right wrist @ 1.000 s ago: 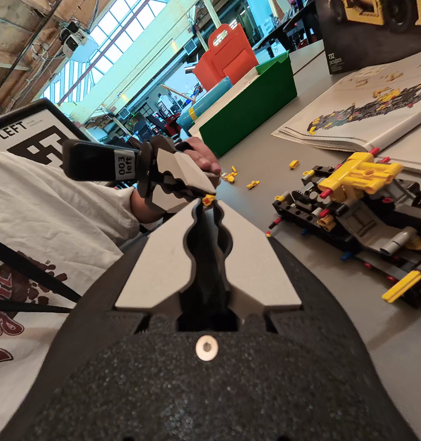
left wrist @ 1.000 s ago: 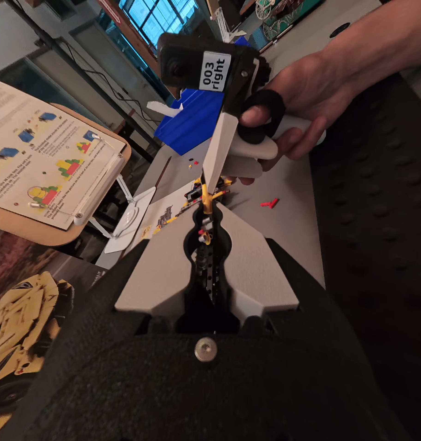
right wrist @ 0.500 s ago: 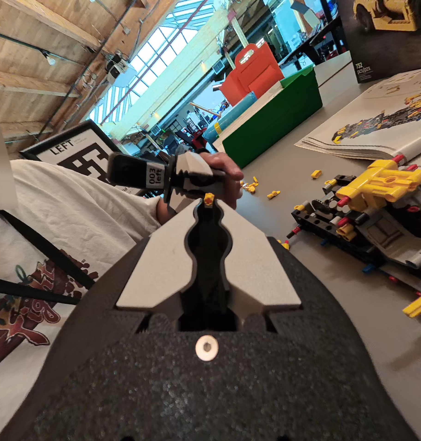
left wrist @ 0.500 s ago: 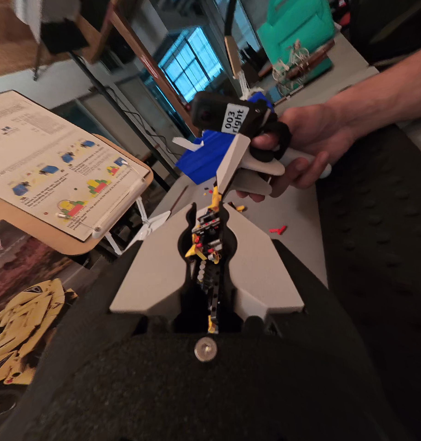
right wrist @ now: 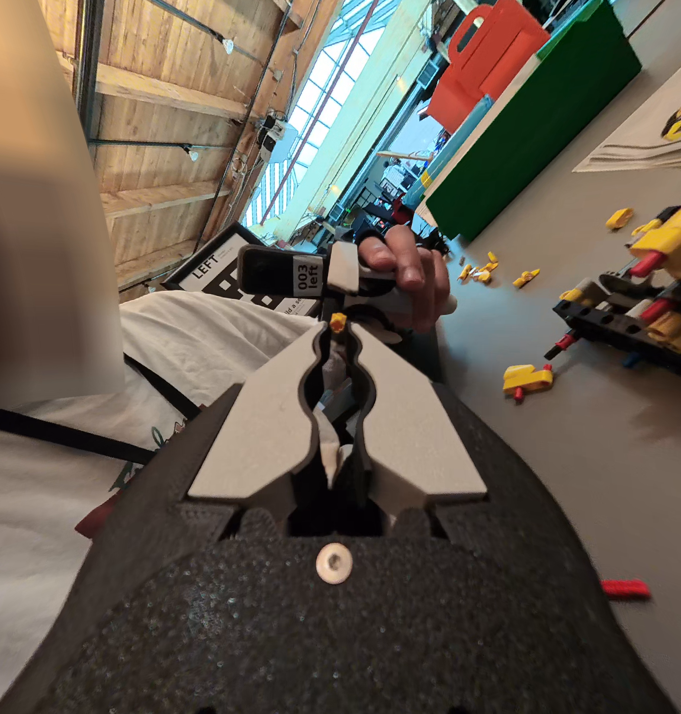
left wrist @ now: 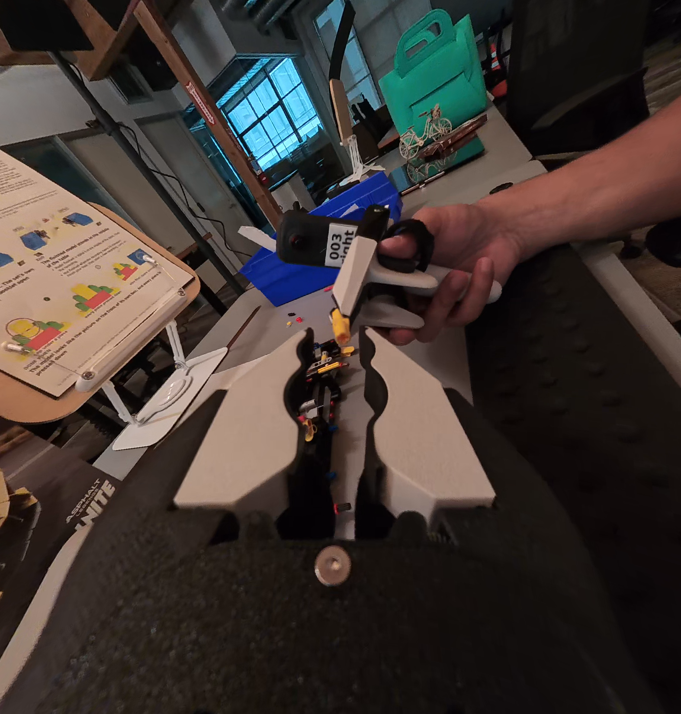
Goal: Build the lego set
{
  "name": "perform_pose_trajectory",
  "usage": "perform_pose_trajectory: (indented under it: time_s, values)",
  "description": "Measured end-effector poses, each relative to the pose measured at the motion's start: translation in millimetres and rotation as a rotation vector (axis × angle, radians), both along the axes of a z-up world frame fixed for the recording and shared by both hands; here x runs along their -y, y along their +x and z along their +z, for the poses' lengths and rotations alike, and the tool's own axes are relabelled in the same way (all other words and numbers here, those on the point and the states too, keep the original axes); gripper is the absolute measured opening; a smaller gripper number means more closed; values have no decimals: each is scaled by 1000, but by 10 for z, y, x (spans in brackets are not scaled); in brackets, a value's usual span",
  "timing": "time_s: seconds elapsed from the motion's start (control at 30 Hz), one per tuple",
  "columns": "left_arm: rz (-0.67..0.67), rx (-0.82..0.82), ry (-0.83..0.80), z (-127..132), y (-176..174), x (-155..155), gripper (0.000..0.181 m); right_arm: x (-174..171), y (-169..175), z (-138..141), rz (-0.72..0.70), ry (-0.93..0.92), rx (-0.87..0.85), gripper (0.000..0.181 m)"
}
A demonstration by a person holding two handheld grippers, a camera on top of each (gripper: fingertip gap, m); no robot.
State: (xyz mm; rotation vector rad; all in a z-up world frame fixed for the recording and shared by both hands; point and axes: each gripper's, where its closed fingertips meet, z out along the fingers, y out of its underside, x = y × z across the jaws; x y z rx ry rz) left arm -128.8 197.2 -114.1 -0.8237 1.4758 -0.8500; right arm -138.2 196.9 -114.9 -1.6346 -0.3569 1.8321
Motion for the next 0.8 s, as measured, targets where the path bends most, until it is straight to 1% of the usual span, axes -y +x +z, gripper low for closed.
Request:
perform_pose_trajectory:
  time_s: [0.2, 0.4, 0.53, 0.73, 0.8]
  values:
    - [-29, -10, 27, -33, -4, 66, 9, 22, -50, -32, 15, 5, 26, 6]
    - [-24, -17, 56, -45, -4, 62, 8, 10, -53, -52, 6, 7, 42, 6]
    - [-23, -4, 71, -18, -17, 70, 8, -17, -2, 8, -12, 5, 3, 9]
    - [-15, -1, 115, -24, -11, 90, 8, 44, -72, -31, 27, 19, 40, 6]
    - [-40, 24, 124, 8, -23, 140, 8, 94, -83, -5, 64, 11, 10, 6]
